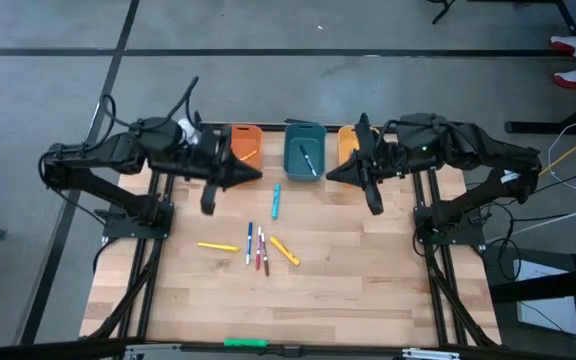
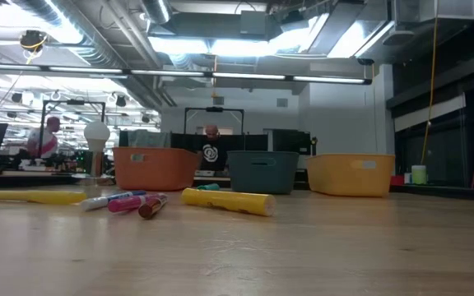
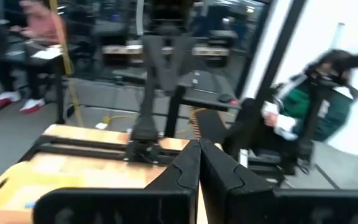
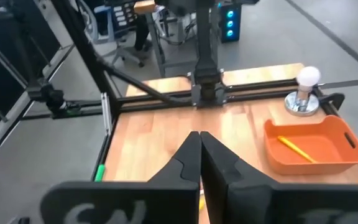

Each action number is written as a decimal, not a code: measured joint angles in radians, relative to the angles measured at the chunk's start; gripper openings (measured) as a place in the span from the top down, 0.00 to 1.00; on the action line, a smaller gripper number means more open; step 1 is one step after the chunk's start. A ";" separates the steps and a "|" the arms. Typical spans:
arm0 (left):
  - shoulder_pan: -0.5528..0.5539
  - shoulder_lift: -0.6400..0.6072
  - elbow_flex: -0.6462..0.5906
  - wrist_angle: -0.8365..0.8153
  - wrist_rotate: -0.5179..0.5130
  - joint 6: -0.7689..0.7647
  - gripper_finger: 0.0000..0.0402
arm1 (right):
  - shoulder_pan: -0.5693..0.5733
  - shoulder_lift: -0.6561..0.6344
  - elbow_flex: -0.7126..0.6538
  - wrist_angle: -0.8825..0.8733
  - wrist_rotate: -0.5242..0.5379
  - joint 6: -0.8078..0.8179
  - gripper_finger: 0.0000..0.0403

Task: Pick & Place Markers
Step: Put the yellow pen into the orange bin

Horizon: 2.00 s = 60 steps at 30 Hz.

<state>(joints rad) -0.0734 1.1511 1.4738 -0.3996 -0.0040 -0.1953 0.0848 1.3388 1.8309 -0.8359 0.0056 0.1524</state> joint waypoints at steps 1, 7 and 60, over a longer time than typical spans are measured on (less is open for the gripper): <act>-0.019 0.000 0.000 0.001 0.000 0.010 1.00 | 0.007 0.000 0.000 -0.008 0.000 0.000 1.00; -0.129 0.000 0.000 0.002 -0.002 0.044 1.00 | 0.058 0.000 0.000 -0.030 0.000 0.001 1.00; -0.256 0.036 -0.001 -0.465 0.058 -0.232 0.99 | 0.123 0.000 0.000 -0.021 0.082 0.030 1.00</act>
<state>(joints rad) -0.3294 1.1872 1.4728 -0.8642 0.0542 -0.4276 0.2073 1.3388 1.8309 -0.8572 0.0872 0.1825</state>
